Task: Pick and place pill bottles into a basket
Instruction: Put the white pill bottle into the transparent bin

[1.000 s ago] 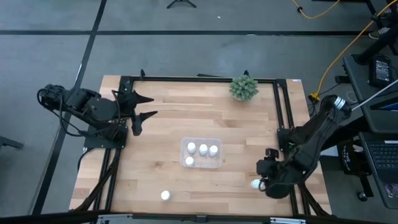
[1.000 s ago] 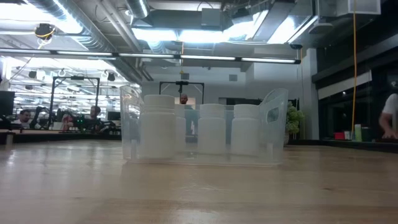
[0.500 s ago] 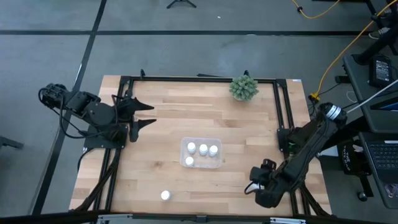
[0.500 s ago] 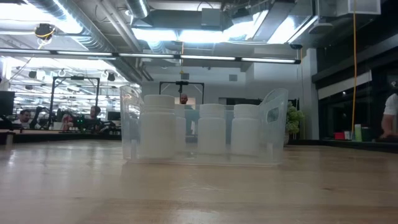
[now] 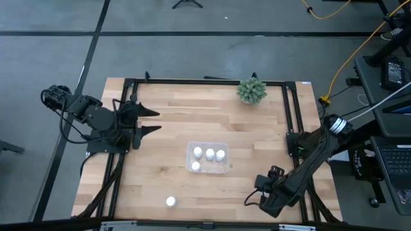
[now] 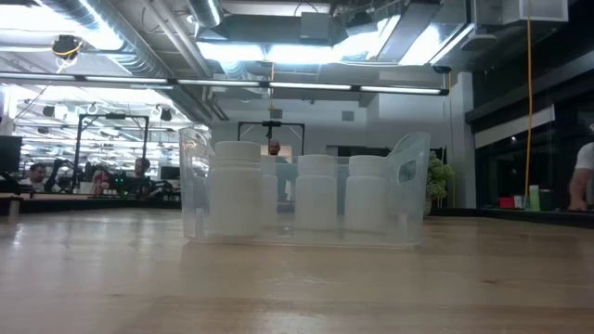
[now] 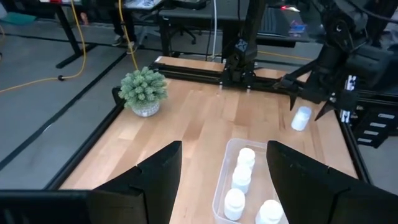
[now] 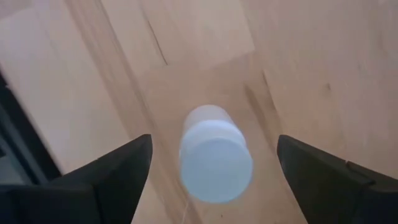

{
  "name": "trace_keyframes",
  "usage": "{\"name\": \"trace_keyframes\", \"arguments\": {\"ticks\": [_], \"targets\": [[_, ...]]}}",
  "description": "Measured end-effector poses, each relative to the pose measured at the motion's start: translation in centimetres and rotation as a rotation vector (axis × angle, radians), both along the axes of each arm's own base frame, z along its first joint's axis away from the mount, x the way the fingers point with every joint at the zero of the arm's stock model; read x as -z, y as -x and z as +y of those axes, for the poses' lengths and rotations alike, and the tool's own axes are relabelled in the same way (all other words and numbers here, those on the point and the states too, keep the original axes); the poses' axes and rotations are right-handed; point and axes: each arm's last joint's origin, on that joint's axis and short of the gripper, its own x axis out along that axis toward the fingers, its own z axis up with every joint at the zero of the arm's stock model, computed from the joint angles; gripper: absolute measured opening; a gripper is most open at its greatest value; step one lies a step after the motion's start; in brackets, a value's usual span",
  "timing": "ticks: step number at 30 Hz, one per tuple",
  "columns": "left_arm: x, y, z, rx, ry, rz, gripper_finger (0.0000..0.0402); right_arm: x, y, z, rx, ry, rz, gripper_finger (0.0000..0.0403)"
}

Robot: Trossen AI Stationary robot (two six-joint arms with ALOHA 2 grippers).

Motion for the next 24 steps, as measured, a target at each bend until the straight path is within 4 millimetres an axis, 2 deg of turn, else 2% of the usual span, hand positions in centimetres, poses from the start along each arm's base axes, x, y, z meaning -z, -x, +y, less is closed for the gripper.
{"name": "trace_keyframes", "arguments": {"ticks": [6,10,13,24], "targets": [[-0.2,-0.1,-0.1,-0.002,0.008,-0.021,0.0228,1.1,-0.2,0.4,-0.001,-0.022,0.02,0.0347],[-0.4,-0.1,-0.1,0.01,0.015,-0.037,0.0228,3.0,0.3,0.4,0.017,-0.094,0.038,0.0347],[-0.4,-0.2,-0.2,0.025,0.024,-0.04,0.0228,3.7,0.7,0.2,0.038,-0.101,0.051,0.0343],[-0.4,-0.2,-0.2,0.04,0.029,-0.037,0.0228,3.1,0.3,0.2,0.003,-0.1,0.046,0.0306]]}}
